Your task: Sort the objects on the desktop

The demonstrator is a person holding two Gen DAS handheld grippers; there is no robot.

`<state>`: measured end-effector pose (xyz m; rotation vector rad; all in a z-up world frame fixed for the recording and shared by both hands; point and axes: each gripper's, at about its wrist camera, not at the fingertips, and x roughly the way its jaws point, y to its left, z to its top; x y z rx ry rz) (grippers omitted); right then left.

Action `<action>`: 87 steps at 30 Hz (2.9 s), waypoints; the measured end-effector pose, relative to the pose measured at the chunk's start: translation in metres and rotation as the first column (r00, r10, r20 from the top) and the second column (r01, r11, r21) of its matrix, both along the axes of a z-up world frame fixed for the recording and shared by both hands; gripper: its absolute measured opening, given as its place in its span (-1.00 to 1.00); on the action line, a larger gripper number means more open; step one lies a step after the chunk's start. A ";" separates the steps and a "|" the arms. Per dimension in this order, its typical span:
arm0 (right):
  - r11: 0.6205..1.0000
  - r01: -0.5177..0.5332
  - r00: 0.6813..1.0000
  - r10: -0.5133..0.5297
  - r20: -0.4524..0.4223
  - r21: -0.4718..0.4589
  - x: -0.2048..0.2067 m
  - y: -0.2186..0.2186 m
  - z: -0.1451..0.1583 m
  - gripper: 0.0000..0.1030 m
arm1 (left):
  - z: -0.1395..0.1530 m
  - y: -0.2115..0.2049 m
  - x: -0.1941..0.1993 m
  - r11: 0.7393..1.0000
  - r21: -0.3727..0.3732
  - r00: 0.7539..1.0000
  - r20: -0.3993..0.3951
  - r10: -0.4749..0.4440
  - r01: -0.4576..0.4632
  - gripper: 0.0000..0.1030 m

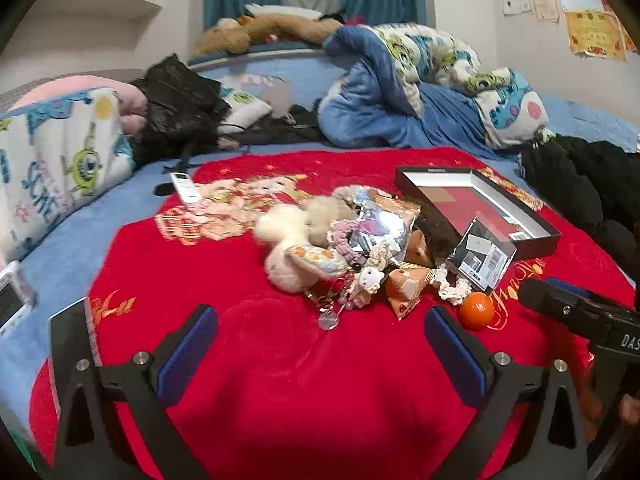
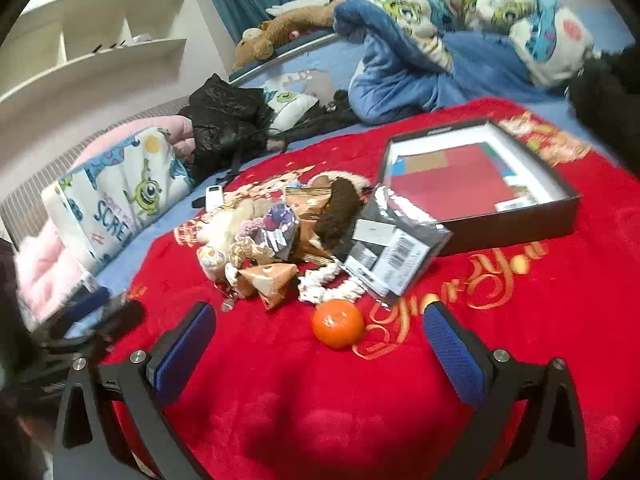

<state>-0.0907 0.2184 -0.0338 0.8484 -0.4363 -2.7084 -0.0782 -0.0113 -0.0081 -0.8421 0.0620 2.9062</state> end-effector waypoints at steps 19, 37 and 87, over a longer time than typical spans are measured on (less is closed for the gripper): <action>0.992 0.050 0.995 -0.060 0.077 0.117 -0.026 -0.010 -0.037 0.65 | -0.056 0.036 -0.093 0.987 -0.035 0.984 0.083 -0.156 0.159 0.83; 0.990 -0.015 0.998 0.006 0.069 0.142 -0.024 -0.023 -0.038 -0.28 | -0.060 0.024 -0.077 0.974 0.066 0.974 0.052 -0.222 0.218 -0.76; 0.979 0.138 0.990 -0.141 0.008 0.150 -0.007 -0.010 -0.036 -0.28 | -0.055 0.005 -0.056 0.980 0.111 0.986 -0.025 -0.162 0.164 -0.76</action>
